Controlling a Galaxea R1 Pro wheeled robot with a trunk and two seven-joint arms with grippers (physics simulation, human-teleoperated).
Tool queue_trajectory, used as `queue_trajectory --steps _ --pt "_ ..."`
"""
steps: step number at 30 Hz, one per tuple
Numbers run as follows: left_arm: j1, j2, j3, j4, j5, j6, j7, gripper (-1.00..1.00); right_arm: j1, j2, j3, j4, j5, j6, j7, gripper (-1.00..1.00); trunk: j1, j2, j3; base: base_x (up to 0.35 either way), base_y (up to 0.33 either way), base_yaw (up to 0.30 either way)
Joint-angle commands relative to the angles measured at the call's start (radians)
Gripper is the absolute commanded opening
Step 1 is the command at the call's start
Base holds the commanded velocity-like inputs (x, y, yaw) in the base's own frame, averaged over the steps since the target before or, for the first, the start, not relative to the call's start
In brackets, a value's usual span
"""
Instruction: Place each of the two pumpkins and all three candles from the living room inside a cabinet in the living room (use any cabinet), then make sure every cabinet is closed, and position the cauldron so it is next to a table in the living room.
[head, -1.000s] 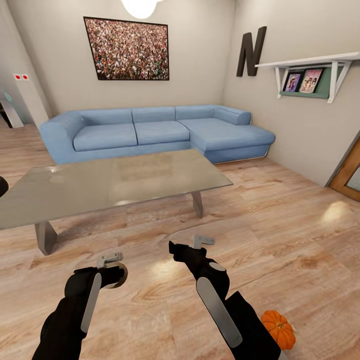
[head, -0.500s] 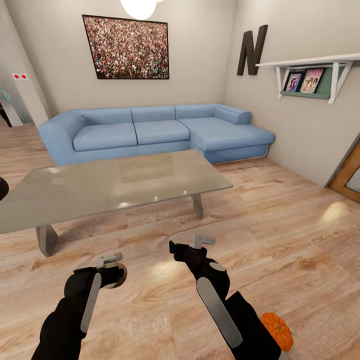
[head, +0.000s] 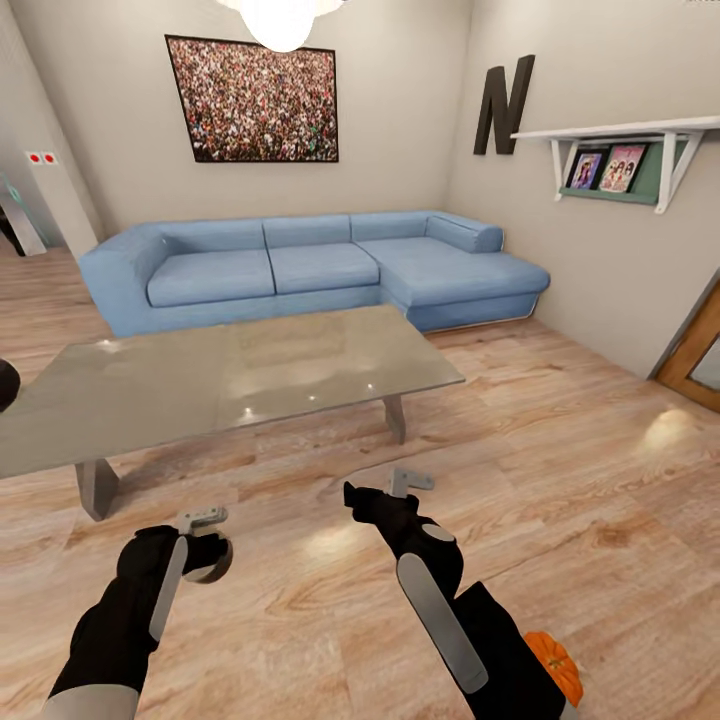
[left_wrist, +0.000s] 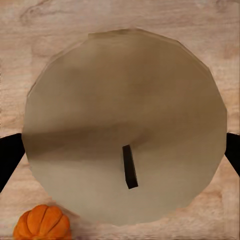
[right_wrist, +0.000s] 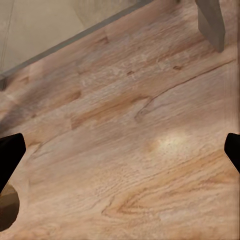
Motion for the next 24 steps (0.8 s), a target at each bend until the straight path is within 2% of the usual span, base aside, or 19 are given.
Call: queue_trajectory --steps 1,2,4,7,11,24 --pt "-0.013 0.001 0.003 0.030 0.003 0.003 0.003 -1.00 -0.001 -0.002 -0.001 -0.002 -0.009 0.011 -0.011 1.00 -0.004 0.007 0.002 0.000 0.000 0.042" --pt "-0.024 0.003 0.004 0.052 0.002 0.003 0.002 -1.00 -0.001 -0.003 -0.006 -0.002 -0.009 0.026 -0.011 1.00 -0.008 0.014 0.005 0.000 0.000 0.052" --pt "-0.035 0.017 0.009 0.078 0.003 0.002 0.002 -1.00 -0.001 -0.004 -0.049 -0.002 -0.009 0.059 -0.013 1.00 -0.016 0.028 0.012 0.000 0.000 0.034" --pt "-0.044 0.024 0.011 0.102 0.004 0.001 0.002 -1.00 -0.001 -0.004 -0.096 -0.002 -0.009 0.114 -0.022 1.00 -0.027 0.049 0.021 0.000 0.000 0.010" --pt "-0.058 0.025 0.011 0.138 0.005 -0.004 0.001 -1.00 -0.001 -0.003 -0.149 -0.001 -0.011 0.164 -0.086 1.00 -0.042 0.077 0.034 0.000 0.000 0.001" --pt "-0.079 0.018 0.011 0.172 0.006 -0.007 0.000 -1.00 0.000 0.007 -0.154 0.042 -0.010 0.169 -0.104 1.00 -0.092 0.168 0.074 0.000 0.000 0.000"
